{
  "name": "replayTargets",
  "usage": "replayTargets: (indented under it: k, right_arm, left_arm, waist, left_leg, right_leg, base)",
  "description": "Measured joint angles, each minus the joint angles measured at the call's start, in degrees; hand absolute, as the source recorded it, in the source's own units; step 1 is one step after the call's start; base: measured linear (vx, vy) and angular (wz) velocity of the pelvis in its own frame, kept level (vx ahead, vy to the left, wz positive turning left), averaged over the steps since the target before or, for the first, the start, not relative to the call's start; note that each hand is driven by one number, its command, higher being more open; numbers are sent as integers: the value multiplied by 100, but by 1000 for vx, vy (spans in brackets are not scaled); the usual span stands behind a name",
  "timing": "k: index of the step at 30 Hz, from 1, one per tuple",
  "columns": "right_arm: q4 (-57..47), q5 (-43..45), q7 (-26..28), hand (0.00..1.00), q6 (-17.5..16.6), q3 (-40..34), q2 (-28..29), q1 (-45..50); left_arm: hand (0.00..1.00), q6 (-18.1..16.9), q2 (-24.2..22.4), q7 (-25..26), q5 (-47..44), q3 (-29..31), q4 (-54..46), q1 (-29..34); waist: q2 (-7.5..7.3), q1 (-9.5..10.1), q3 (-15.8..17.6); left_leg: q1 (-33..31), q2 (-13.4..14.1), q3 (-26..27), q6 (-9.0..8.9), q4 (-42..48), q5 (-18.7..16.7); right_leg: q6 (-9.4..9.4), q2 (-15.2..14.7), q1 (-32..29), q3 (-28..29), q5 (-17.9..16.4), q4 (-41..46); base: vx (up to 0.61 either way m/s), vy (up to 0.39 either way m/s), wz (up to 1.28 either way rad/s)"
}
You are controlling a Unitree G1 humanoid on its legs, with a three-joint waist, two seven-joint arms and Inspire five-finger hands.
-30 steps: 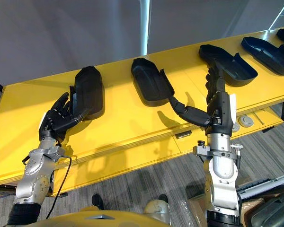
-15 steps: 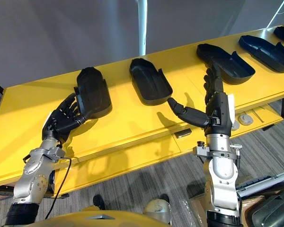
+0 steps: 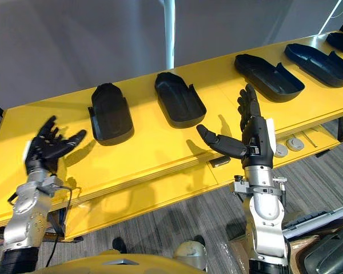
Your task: Walk over and take three plastic housings, then place them on the shelf
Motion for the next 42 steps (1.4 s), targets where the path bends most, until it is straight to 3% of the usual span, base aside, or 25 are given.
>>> replayTargets:
  k: [3,7,8,11,15,20,21,23,24,25,27,29,31,34,36,39,41,42]
  right_arm:
    - [0,100,-84,100,-187,27,148,-2]
    - [0,202,-343,100,-301,400,415,-55]
    - [0,198,-450,100,-302,581,518,-75]
    - [0,60,-625,100,-301,779,648,-144]
    - [0,-261,-1089,100,-231,764,666,-265]
    - [0,-247,-1072,100,-12,458,665,9]
    - [-1,-191,-997,100,-10,330,663,191]
    - [-1,99,-837,100,-9,175,662,366]
    - [-1,279,-719,100,-16,76,657,415]
    - [0,422,-620,100,-42,9,637,420]
    - [0,662,-449,100,-136,-30,569,410]
    - [0,744,-366,100,-230,10,438,354]
    - [2,741,-384,100,-251,181,446,211]
    - [19,459,-430,100,-259,612,447,94]
    - [52,328,-442,100,-259,725,463,32]
    - [227,238,-582,100,-242,681,739,187]
    - [217,199,-600,100,-247,586,1061,524]
    - [217,234,-521,100,-252,581,1185,740]
  left_arm:
    - [100,-385,-200,87,0,217,-571,300]
    - [100,-1237,-639,40,-97,102,-1679,621]
    - [100,-1514,-722,-45,-205,-23,-1997,669]
    - [100,-1849,-838,-338,-260,-134,-2420,672]
    - [100,-2012,-847,-848,-441,-149,-2675,736]
    - [100,-2099,-838,-913,-637,-304,-2777,917]
    - [100,-2103,-823,-874,-634,-378,-2768,939]
    - [100,-2119,-794,-790,-635,-382,-2766,1020]
    - [100,-2122,-775,-665,-635,-376,-2737,1067]
    - [100,-2122,-777,-552,-635,-370,-2716,1078]
    - [100,-2131,-788,-437,-631,-369,-2714,1101]
    - [100,-2133,-813,-425,-622,-368,-2714,1090]
    - [100,-2133,-836,-421,-621,-370,-2710,1044]
    - [100,-2134,-835,-412,-613,-380,-2652,970]
    - [100,-2145,-839,-421,-638,-437,-2546,803]
    - [100,-2212,-924,-544,-754,-662,-2518,812]
    - [100,-2231,-942,-793,-1055,-800,-2543,875]
    - [100,-2243,-942,-844,-1081,-813,-2545,889]
  waist:
    - [-5,92,-7]
    - [-38,251,-83]
    - [-37,312,-135]
    - [-45,321,-189]
    - [-54,315,-221]
    - [-190,251,-287]
    - [-243,206,-318]
    - [-344,191,-316]
    - [-370,220,-315]
    - [-360,218,-309]
    - [-258,241,-319]
    - [-147,242,-314]
    - [-140,245,-307]
    - [-132,339,-297]
    - [-72,377,-147]
    - [-53,417,178]
    - [-86,418,268]
    - [-205,437,327]
  left_leg:
    - [18,-5,-24,-5,0,-4]
    - [17,-4,-119,-5,-1,-3]
    - [14,-8,-153,-4,-2,-2]
    - [-8,-14,-256,1,-17,1]
    - [-11,0,-181,-13,-21,-16]
    - [129,75,405,-132,5,-119]
    - [177,68,398,-166,9,-235]
    - [153,-47,-216,-240,296,-664]
    - [83,-107,-714,-224,670,-1067]
    - [-38,-185,-1280,-178,1137,-1531]
    - [-189,-199,-1770,-81,1826,-2074]
    - [-251,-96,-1815,-80,2201,-2350]
    - [-256,-100,-1730,-65,2263,-2428]
    - [-329,-119,-1699,22,2373,-2514]
    - [-444,-125,-1841,62,2681,-2618]
    - [-394,-200,-2046,116,3332,-2887]
    - [-281,-243,-1965,151,3497,-3088]
    - [-223,-318,-1787,216,3568,-3151]
  right_leg:
    - [21,1,83,-56,20,-60]
    - [18,1,169,-176,16,-81]
    - [18,-1,199,-211,16,-87]
    - [21,3,266,-319,15,-143]
    - [-20,9,166,-229,-4,-151]
    - [-95,138,-274,544,196,-190]
    - [-118,188,-355,735,236,-224]
    - [-176,280,-480,1121,292,-250]
    - [-247,377,-546,1412,289,-251]
    - [-312,499,-574,1673,279,-244]
    - [-360,719,-604,2009,316,-238]
    - [-341,870,-624,2206,367,-257]
    - [-245,878,-671,2313,437,-275]
    - [-248,866,-732,2349,431,-235]
    - [-208,875,-829,2323,272,102]
    - [-201,873,-1094,2347,-279,1429]
    - [-190,861,-1112,2470,-290,1682]
    - [-125,781,-1112,2535,-252,1609]
  base:
    - [12,-2,7]
    - [4,-1,13]
    - [5,2,10]
    - [-22,2,18]
    - [-23,10,-11]
    - [25,9,-76]
    - [47,3,-90]
    - [53,13,-113]
    - [71,26,-134]
    - [57,20,-128]
    - [39,24,-103]
    - [62,46,-75]
    - [50,57,-39]
    - [22,55,-5]
    - [-8,51,17]
    - [-64,46,7]
    - [-132,117,-34]
    - [-241,164,-67]
